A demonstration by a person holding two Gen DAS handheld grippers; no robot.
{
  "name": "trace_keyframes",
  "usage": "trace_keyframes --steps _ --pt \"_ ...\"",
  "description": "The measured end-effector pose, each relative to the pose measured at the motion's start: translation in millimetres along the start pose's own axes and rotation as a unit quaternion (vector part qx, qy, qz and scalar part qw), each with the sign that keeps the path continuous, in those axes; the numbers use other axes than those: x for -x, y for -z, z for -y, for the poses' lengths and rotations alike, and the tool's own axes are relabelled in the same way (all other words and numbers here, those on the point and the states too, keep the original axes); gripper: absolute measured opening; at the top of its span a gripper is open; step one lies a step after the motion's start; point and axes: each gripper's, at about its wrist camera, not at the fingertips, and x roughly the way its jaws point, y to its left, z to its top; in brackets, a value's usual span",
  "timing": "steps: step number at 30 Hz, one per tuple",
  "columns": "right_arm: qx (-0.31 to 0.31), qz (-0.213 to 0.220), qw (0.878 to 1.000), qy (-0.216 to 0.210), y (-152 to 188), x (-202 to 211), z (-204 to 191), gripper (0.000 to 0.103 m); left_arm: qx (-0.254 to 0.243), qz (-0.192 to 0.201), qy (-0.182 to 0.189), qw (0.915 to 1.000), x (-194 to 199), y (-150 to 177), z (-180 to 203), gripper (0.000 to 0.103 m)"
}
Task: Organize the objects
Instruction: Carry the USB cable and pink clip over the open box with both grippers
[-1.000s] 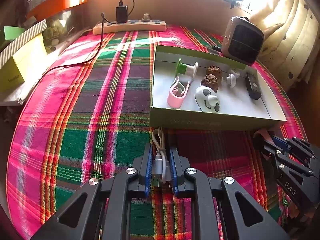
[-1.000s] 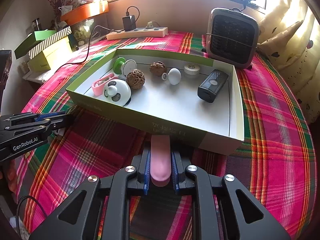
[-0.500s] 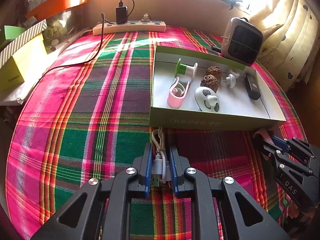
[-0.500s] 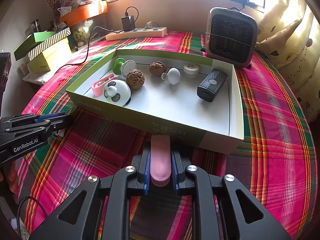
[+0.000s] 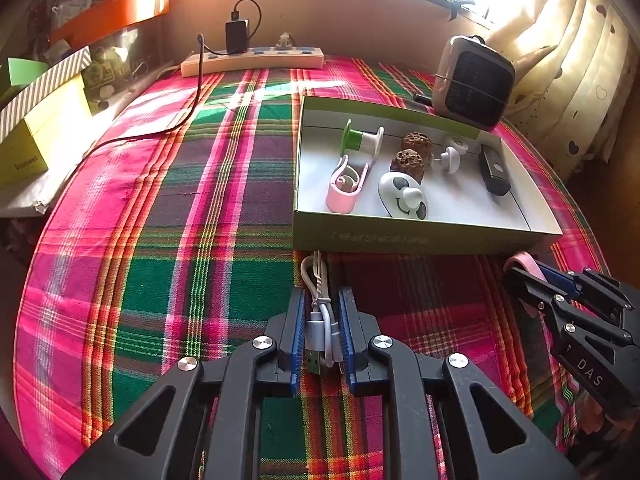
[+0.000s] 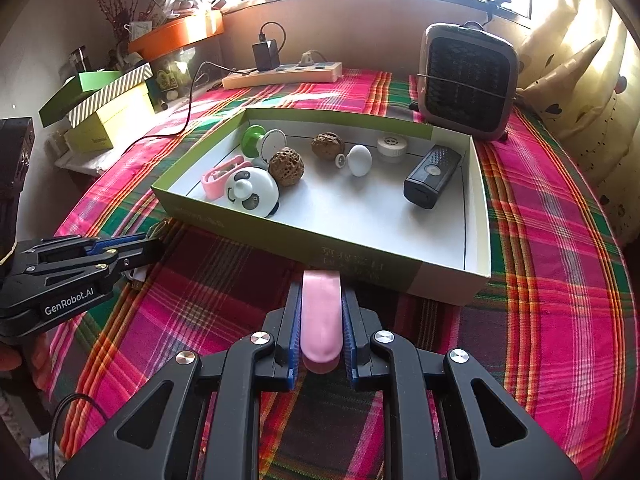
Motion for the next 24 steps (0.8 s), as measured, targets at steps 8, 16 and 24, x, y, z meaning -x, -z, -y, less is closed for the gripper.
trace_keyframes --steps 8,16,24 --pt "-0.004 0.008 1.0 -0.006 -2 9 -1 0.018 -0.014 0.019 0.006 0.9997 15 -3 4 0.009" --pt "-0.002 0.013 1.0 -0.008 -3 16 -3 0.018 -0.017 0.024 0.019 0.9994 18 -3 5 0.009" --pt "-0.002 0.017 1.0 -0.009 -7 18 -5 0.018 -0.019 0.026 0.034 0.9989 22 -5 6 0.009"
